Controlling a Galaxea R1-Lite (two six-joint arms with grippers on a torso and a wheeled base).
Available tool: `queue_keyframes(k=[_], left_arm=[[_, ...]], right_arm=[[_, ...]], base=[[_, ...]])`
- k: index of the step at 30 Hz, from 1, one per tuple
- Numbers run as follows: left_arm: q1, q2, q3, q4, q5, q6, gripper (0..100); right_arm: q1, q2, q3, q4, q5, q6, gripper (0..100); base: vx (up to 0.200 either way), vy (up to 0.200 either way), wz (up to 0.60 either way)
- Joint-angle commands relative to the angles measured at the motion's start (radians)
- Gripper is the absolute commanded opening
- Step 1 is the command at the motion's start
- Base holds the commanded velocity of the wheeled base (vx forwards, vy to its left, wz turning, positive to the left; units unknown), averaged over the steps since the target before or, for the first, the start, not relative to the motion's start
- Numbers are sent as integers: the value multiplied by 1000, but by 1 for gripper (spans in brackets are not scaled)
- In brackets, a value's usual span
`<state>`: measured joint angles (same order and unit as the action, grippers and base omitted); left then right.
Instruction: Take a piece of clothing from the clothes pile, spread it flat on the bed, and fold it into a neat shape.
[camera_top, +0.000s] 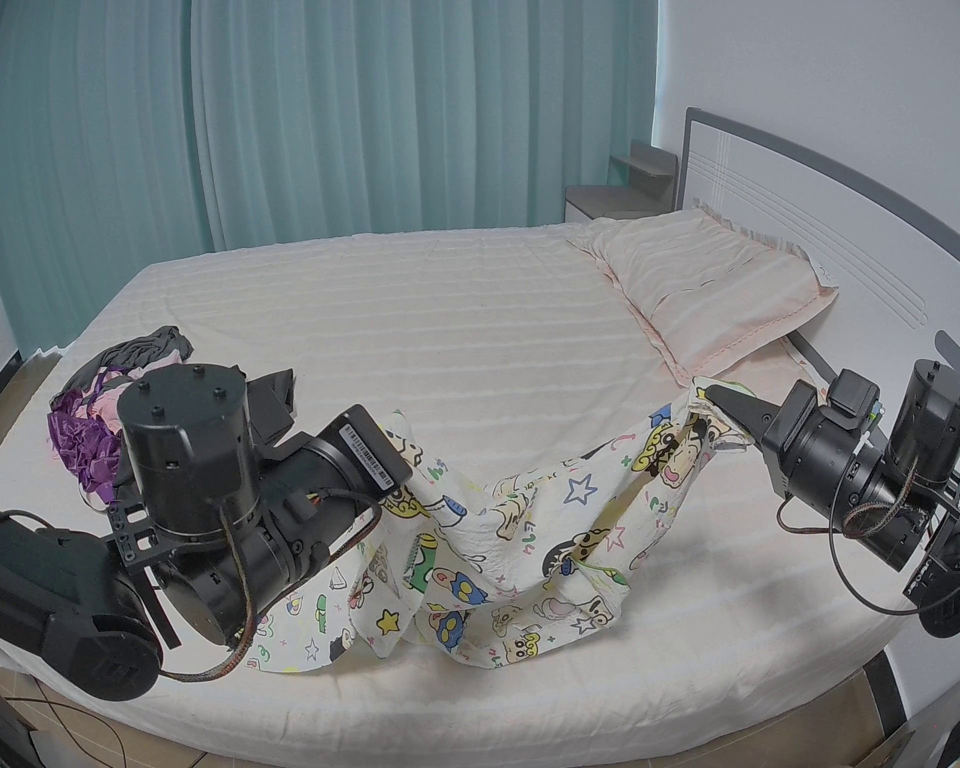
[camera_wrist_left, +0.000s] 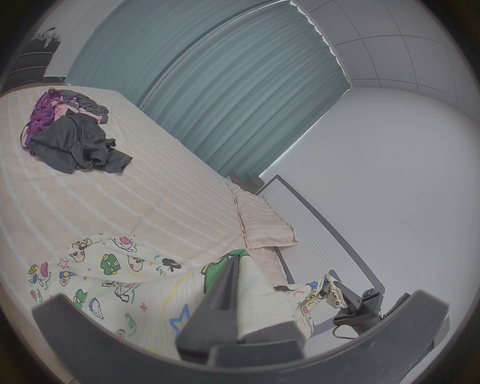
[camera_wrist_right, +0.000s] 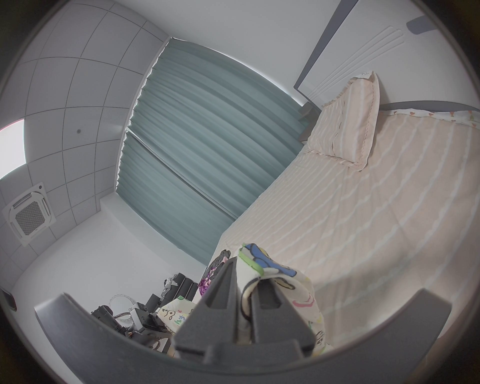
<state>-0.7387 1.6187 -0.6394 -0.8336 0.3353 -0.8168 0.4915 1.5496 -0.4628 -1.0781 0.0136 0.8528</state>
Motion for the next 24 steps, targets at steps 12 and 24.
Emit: queue_keyframes(k=[12,24], left_arm=[[-2,-36,27,4,21,-4,0],[-13,-145,118,8,17,8,0]], right_arm=[[4,-54,16,1,6,-3,0],[10,-175,96,1,117,-6,0]], base=[[-67,0,0],[-200,0,0]])
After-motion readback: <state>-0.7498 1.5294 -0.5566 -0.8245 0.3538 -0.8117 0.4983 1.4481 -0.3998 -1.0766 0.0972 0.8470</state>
